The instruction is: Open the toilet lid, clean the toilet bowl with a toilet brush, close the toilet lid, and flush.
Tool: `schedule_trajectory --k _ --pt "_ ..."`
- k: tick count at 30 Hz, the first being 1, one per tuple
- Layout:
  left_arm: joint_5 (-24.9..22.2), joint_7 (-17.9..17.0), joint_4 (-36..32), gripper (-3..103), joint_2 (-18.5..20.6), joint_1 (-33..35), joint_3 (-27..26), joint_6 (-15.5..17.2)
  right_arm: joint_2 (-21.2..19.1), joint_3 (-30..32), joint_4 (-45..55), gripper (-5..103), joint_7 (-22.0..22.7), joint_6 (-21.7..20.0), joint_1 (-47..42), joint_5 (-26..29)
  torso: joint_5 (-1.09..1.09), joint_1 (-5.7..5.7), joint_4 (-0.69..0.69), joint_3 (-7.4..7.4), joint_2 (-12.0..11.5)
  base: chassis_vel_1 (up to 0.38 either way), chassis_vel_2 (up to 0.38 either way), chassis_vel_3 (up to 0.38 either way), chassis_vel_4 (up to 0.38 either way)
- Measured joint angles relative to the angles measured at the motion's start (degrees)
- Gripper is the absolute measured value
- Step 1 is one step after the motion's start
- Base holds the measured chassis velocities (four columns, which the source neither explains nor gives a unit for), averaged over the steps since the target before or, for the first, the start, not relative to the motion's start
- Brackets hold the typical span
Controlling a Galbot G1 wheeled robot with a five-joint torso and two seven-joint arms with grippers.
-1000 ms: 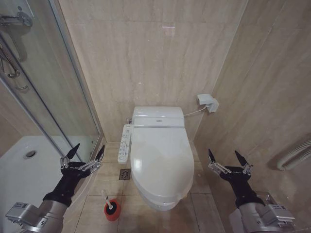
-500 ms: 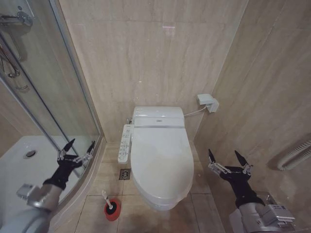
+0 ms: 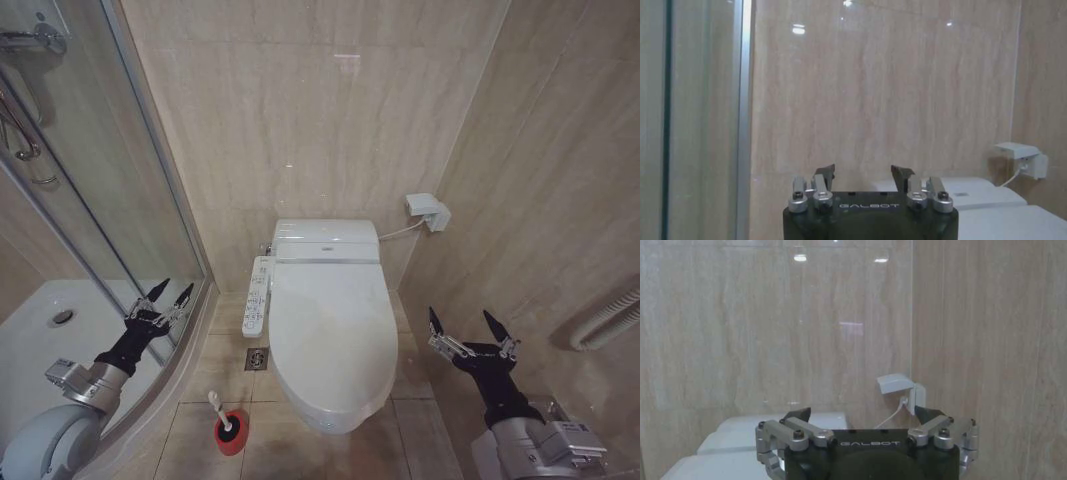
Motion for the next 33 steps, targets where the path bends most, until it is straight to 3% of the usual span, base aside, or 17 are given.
schedule_trajectory --k 3,4,11,12,33 --pt "0.1 0.1 -0.1 68 -0.2 0.3 0.0 -0.3 0.0 0.0 0.0 100 0.0 0.0 0.0 0.0 0.0 0.0 0.0 0.0 0.0 0.0 0.0 0.0 0.0" --pt "0.3 0.2 -0.2 62 -0.4 0.5 -0.1 -0.4 0.0 0.0 0.0 100 0.0 0.0 0.0 0.0 0.01 0.0 0.0 -0.01 0.0 0.0 0.0 0.0 0.0" --pt "1.4 1.3 -0.5 62 -1.5 1.8 0.0 -1.4 0.0 0.0 0.0 100 0.0 0.0 0.0 0.0 0.0 -0.01 0.01 -0.01 0.0 -0.034 0.016 0.019 -0.023" --pt "1.5 1.5 -0.6 67 -1.6 1.8 0.0 -1.5 0.0 0.0 0.0 100 0.0 0.0 0.0 0.0 0.01 -0.01 -0.01 -0.01 0.0 -0.072 0.077 0.068 -0.071" --pt "1.8 4.4 -0.5 64 -2.0 2.4 -0.3 -2.4 0.0 0.0 0.0 100 0.0 0.0 0.0 0.0 0.01 -0.01 -0.02 0.0 0.0 -0.052 0.048 0.053 -0.056"
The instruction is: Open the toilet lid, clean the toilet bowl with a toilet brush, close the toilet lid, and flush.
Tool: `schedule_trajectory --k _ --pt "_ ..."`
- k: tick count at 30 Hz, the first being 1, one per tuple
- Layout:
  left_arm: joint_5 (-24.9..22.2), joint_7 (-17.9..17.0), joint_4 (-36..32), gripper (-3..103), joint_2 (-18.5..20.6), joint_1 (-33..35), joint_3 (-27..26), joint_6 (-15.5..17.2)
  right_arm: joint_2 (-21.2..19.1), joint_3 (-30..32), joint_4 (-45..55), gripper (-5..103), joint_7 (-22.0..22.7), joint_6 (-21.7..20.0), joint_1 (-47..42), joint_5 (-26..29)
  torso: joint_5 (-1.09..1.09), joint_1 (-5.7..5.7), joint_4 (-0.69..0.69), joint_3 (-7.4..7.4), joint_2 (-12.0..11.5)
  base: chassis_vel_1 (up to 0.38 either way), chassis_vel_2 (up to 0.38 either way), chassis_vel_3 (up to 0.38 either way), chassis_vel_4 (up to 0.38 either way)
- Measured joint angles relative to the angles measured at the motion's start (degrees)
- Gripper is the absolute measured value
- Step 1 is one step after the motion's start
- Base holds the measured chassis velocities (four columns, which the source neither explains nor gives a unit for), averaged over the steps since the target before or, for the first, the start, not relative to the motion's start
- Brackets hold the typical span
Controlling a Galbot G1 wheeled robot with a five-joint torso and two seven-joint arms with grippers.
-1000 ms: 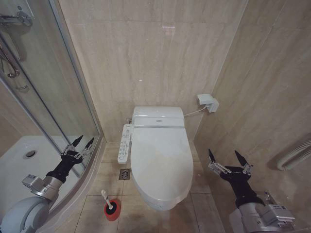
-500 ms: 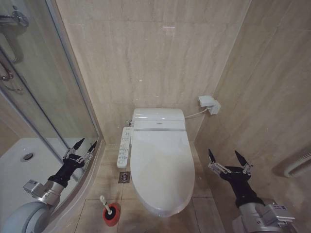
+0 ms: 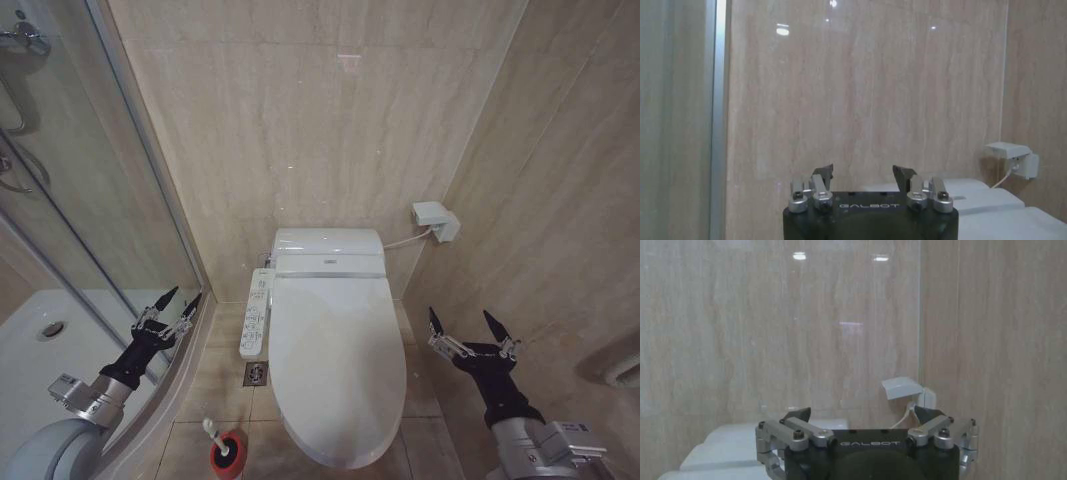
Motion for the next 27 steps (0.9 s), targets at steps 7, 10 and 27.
schedule_trajectory --k 7,10,27 --pt "0.0 1.0 0.2 64 -0.2 0.2 0.0 -0.3 0.0 0.0 0.0 100 0.0 0.0 0.0 0.0 -0.01 0.0 0.02 0.0 0.0 -0.075 0.088 0.089 -0.069" --pt "0.0 1.4 0.2 64 -0.3 0.1 -0.1 -0.4 0.0 0.0 0.0 100 0.0 0.0 0.0 0.0 0.0 0.01 0.02 0.0 0.0 -0.097 0.091 0.089 -0.109" --pt "-0.1 3.5 0.9 56 -0.6 0.3 -0.2 -1.6 0.0 0.0 0.0 100 0.0 0.0 0.0 0.0 0.0 0.0 0.0 0.0 0.0 -0.075 0.08 0.08 -0.075"
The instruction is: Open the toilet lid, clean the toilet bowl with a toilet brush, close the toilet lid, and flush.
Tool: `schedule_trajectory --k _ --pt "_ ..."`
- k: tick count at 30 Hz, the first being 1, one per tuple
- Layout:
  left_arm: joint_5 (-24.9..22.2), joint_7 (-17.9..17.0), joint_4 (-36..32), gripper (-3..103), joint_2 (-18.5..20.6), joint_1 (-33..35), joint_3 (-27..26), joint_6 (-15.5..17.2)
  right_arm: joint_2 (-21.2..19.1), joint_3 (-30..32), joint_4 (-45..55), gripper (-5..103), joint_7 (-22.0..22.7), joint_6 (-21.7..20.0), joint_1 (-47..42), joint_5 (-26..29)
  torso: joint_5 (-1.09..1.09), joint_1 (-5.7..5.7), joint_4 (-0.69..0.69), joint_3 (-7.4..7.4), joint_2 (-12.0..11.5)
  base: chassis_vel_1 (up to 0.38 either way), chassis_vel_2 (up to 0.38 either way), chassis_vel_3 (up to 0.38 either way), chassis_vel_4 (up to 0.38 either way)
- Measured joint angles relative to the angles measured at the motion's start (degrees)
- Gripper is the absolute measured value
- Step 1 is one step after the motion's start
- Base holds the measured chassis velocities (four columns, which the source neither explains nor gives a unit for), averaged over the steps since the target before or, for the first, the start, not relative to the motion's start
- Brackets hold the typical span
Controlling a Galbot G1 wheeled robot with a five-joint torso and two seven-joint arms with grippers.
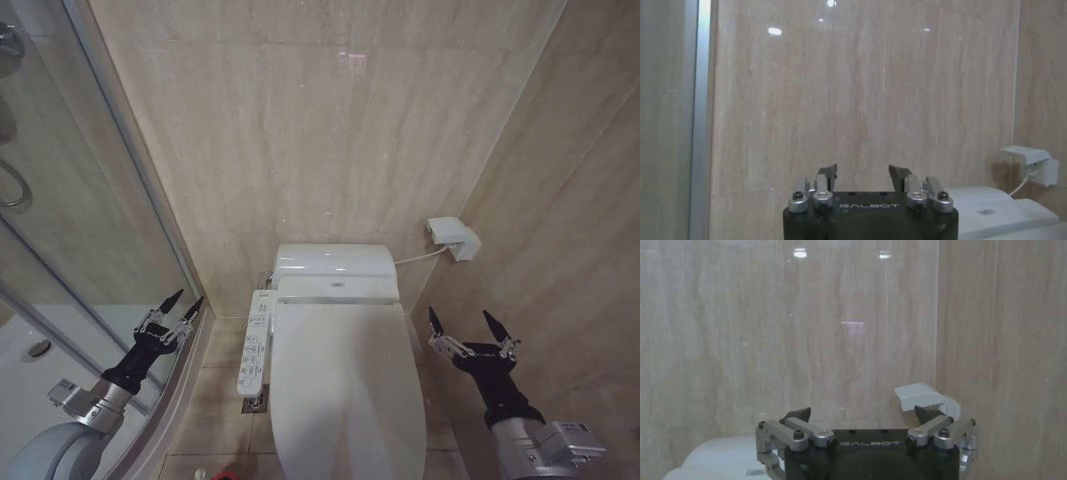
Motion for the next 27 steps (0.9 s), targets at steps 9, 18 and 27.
schedule_trajectory --k 9,18,27 --pt "-0.1 1.0 2.3 56 0.7 -0.5 0.2 -1.2 0.0 0.0 0.0 100 0.0 0.0 0.0 0.0 -0.01 0.02 0.01 0.01 0.0 -0.057 0.052 0.056 -0.056" --pt "-2.2 2.1 10.0 45 4.3 -5.4 2.1 -3.2 0.0 0.0 0.0 100 0.0 0.0 0.0 0.0 -0.02 -0.01 0.01 0.0 0.0 0.0 0.0 0.0 0.0" --pt "-4.3 5.9 21.5 19 7.2 -14.3 8.8 -6.0 0.0 0.0 0.0 100 0.0 0.0 0.0 0.0 -0.01 0.0 0.02 0.0 0.0 0.0 0.0 0.0 0.0"
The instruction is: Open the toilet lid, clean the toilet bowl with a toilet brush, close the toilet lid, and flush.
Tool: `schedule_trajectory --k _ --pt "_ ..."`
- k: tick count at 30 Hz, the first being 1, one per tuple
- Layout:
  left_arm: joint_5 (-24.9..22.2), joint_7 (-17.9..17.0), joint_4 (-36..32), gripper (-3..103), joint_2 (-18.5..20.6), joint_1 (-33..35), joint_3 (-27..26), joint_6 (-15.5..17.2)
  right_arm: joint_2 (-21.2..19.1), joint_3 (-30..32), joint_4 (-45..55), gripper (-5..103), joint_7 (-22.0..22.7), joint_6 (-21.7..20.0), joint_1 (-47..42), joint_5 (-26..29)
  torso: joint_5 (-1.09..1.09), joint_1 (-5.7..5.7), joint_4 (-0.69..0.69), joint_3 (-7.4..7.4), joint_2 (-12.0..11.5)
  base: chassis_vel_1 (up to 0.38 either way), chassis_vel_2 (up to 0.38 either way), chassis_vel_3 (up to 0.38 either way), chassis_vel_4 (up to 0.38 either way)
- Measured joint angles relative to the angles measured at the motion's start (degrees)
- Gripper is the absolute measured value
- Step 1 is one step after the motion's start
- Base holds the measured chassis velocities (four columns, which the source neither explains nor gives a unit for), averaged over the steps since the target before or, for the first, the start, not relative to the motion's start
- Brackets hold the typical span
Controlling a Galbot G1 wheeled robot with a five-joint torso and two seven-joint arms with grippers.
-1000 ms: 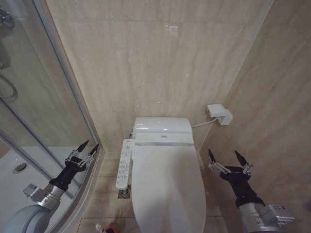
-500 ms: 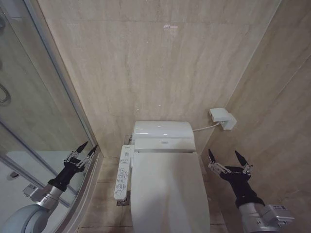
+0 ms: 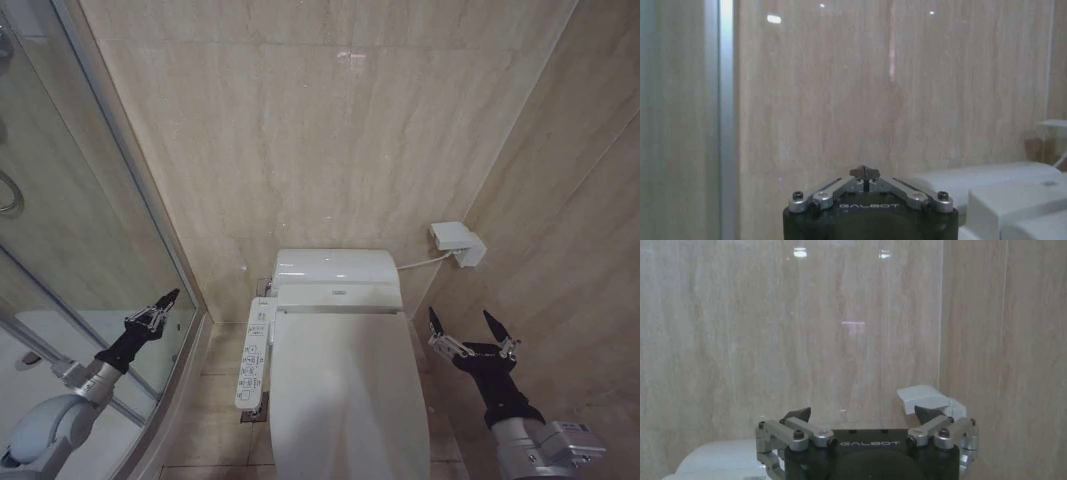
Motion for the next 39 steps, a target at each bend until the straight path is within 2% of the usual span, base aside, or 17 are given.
schedule_trajectory --k 1,2,4,6,11,19,29,33,39 --pt "0.0 0.0 0.0 19 0.0 0.0 0.0 0.0 0.0 0.0 0.0 100 0.0 0.0 0.0 0.0 0.0 0.0 0.0 0.0 0.0 0.0 0.0 0.0 0.0" --pt "-0.1 0.4 1.4 0 0.2 -1.7 1.8 -0.4 0.0 0.0 0.0 100 0.0 0.0 0.0 0.0 0.0 0.0 -0.01 0.0 0.0 0.0 0.0 0.0 0.0" --pt "-0.2 0.8 3.4 0 0.3 -4.5 4.7 -0.8 0.0 0.0 0.0 100 0.0 0.0 0.0 0.0 0.0 0.0 -0.02 0.0 0.0 0.0 0.0 0.0 0.0" --pt "-0.2 1.0 3.9 0 0.3 -5.3 5.4 -0.9 0.0 0.0 0.0 100 0.0 0.0 0.0 0.0 0.01 0.0 -0.01 0.0 0.0 0.0 0.0 0.0 0.0" --pt "-0.6 2.6 10.2 0 0.1 -14.3 12.0 -2.1 0.0 0.0 0.0 100 0.0 0.0 0.0 0.0 0.02 0.01 -0.02 0.0 0.0 0.0 0.0 0.0 0.0" --pt "-1.0 5.0 18.5 0 -0.7 -23.1 19.2 -4.0 0.0 0.0 0.0 100 0.0 0.0 0.0 0.0 0.02 0.01 0.01 0.0 0.0 0.0 0.0 0.0 0.0" --pt "-0.3 7.1 32.4 0 -6.2 -36.3 31.6 -7.1 0.0 0.0 0.0 100 0.0 0.0 0.0 0.0 0.01 0.01 -0.02 0.0 0.0 0.0 0.0 0.0 0.0" --pt "0.6 7.8 37.0 0 -8.1 -39.6 34.5 -8.0 0.0 0.0 0.0 100 0.0 0.0 0.0 0.0 0.02 0.01 -0.01 0.0 0.0 0.0 0.0 0.0 0.0" --pt "1.1 8.8 40.3 0 -9.6 -41.4 36.5 -8.5 0.0 0.0 0.0 100 0.0 0.0 0.0 0.0 0.01 0.01 0.0 0.0 0.0 0.0 0.0 0.0 0.0"
